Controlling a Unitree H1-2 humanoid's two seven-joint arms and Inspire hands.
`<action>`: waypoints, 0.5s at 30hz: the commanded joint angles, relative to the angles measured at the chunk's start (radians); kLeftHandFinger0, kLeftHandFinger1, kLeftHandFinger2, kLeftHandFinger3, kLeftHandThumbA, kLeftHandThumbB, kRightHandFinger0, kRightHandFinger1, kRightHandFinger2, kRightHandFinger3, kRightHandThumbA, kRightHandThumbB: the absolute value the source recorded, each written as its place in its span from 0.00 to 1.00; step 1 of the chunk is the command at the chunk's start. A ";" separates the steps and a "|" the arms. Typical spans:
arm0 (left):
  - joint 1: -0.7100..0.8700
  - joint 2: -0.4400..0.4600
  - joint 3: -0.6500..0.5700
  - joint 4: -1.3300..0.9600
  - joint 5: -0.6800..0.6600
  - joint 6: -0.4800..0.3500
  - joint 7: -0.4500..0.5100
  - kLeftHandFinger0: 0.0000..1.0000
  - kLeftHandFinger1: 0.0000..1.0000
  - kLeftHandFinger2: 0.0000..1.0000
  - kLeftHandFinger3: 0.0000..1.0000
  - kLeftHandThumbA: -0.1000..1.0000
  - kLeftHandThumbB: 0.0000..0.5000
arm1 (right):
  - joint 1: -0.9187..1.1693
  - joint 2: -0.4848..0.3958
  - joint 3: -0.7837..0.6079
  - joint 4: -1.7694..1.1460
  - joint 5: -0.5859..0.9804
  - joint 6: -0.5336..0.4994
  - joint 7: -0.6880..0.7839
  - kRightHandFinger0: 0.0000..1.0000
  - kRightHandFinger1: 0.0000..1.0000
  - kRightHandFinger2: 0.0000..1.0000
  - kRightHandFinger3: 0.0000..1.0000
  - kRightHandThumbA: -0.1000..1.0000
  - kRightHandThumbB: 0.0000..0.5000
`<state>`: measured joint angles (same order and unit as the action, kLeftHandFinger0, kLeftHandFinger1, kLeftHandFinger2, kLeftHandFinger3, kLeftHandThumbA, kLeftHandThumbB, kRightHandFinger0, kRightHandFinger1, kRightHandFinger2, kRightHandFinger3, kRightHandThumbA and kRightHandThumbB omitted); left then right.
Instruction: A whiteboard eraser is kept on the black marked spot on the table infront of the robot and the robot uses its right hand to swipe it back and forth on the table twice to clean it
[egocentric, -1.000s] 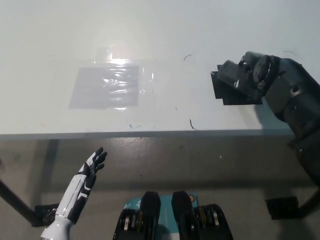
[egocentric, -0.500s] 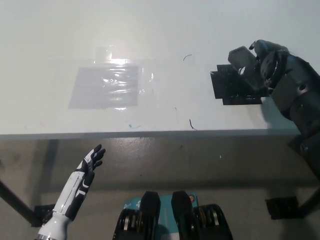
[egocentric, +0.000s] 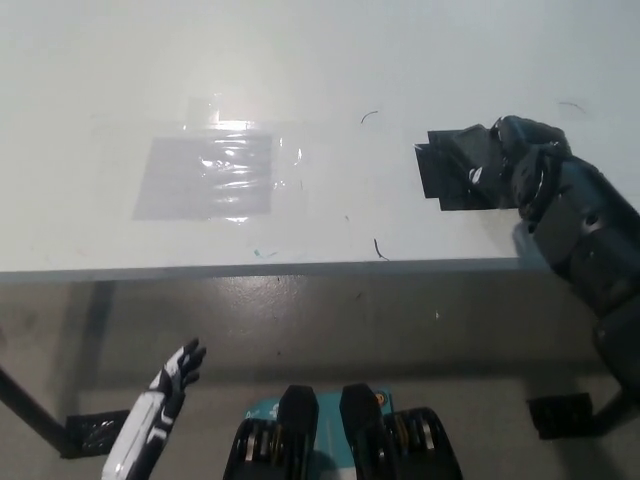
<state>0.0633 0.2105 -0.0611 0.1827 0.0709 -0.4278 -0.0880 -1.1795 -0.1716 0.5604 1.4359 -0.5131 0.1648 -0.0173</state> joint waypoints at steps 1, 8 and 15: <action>0.029 0.009 -0.013 -0.018 -0.013 -0.042 -0.018 1.00 1.00 1.00 1.00 1.00 0.86 | 0.075 0.067 0.025 0.008 -0.027 -0.045 0.043 0.25 0.33 0.40 0.56 0.25 0.40; 0.083 0.005 -0.023 -0.021 -0.002 -0.042 0.001 1.00 1.00 1.00 1.00 1.00 0.91 | 0.076 0.141 0.014 -0.012 -0.013 -0.079 0.016 0.07 0.12 0.23 0.47 0.31 0.38; 0.086 0.000 -0.019 -0.015 0.007 -0.042 0.026 1.00 1.00 1.00 1.00 1.00 0.93 | -0.025 0.263 0.008 -0.044 -0.010 -0.107 0.004 0.17 0.18 0.27 0.47 0.49 0.39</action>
<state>0.1515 0.2070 -0.0796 0.1830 0.0715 -0.4295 -0.0851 -1.1723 -0.0770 0.5748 1.4204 -0.5375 0.1484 -0.0798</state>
